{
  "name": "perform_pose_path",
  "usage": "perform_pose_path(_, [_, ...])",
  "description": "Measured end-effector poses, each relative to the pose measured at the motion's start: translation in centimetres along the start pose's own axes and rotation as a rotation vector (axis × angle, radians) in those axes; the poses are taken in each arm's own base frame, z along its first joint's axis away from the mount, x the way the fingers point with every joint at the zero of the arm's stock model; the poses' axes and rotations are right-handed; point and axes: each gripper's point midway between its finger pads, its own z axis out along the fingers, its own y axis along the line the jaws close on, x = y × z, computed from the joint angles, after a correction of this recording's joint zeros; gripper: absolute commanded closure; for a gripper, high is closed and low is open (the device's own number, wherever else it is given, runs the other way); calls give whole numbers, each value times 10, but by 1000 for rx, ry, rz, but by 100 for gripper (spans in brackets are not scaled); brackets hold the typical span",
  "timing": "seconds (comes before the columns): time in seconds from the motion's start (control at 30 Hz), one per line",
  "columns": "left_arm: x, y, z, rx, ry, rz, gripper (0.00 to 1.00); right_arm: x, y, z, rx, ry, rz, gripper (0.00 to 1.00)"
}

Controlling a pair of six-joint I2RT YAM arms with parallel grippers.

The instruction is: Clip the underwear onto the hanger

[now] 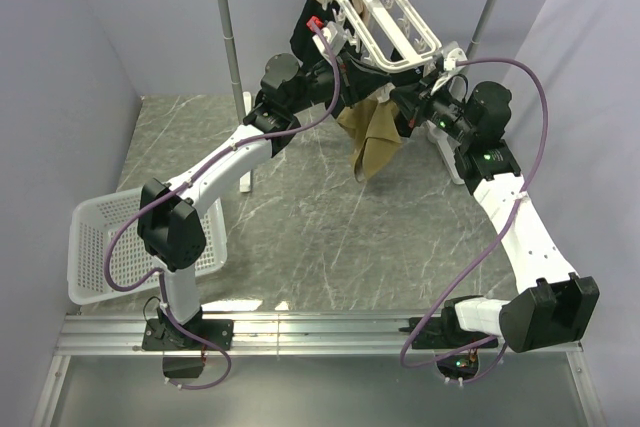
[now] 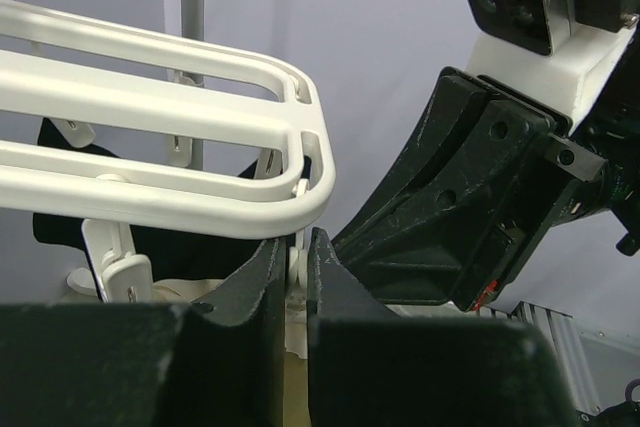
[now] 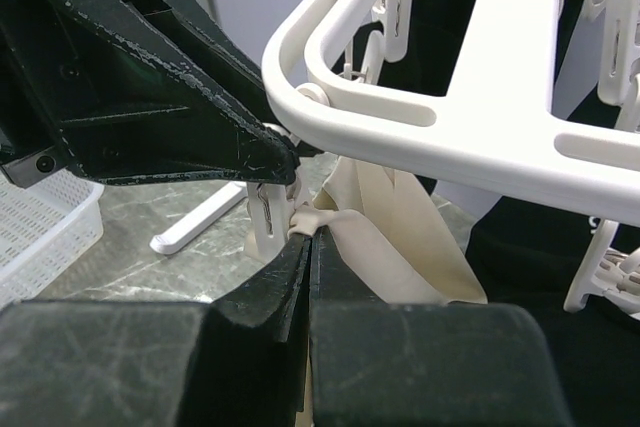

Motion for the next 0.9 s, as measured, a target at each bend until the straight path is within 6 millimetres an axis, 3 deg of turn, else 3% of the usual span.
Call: perform_pose_path(0.9, [-4, 2, 0, 0, -20, -46, 64, -3, 2, 0, -15, -10, 10, 100])
